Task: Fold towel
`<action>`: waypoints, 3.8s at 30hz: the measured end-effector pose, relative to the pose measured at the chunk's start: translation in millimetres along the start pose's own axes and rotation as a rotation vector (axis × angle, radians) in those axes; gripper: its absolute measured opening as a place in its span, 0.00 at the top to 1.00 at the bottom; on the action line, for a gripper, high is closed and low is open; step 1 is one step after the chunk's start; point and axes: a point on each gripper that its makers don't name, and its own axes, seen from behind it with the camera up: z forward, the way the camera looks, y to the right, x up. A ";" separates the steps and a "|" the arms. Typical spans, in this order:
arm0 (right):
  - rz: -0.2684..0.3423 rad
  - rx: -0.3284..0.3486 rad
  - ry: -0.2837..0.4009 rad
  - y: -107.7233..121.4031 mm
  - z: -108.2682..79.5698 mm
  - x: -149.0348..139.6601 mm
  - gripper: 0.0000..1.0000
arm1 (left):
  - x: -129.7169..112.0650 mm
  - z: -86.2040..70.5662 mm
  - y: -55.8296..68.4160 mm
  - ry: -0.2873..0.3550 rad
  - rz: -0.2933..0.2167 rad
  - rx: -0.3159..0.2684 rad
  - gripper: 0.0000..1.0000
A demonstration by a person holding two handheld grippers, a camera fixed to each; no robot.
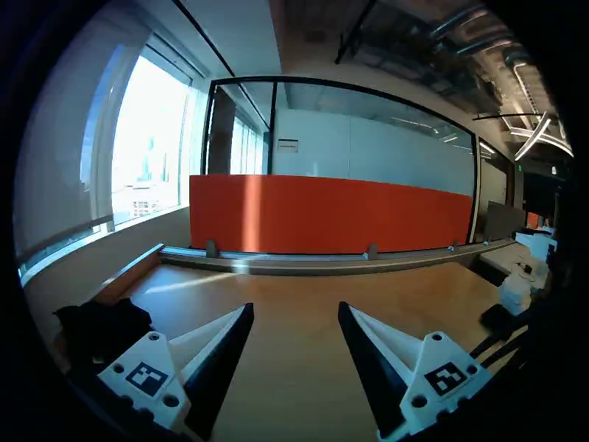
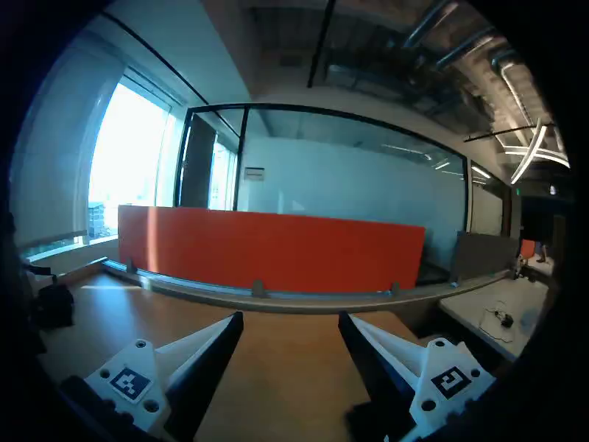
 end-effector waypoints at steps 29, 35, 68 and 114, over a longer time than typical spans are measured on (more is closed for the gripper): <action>0.044 0.058 -0.011 -45.6 -4.5 5.8 0.00 | -18.6 8.8 -19.0 0.114 0.068 0.045 0.16; 0.067 0.039 -0.003 -43.6 -7.6 -4.8 0.00 | -38.8 7.7 -28.5 0.130 0.066 0.045 0.16; 0.030 -0.009 -0.012 -50.9 -11.0 -62.8 0.00 | -106.6 10.7 -58.7 0.179 0.086 0.061 0.16; 0.046 -0.012 0.060 -26.9 -2.8 -90.0 0.00 | -124.4 20.2 -66.9 0.176 0.053 0.067 0.00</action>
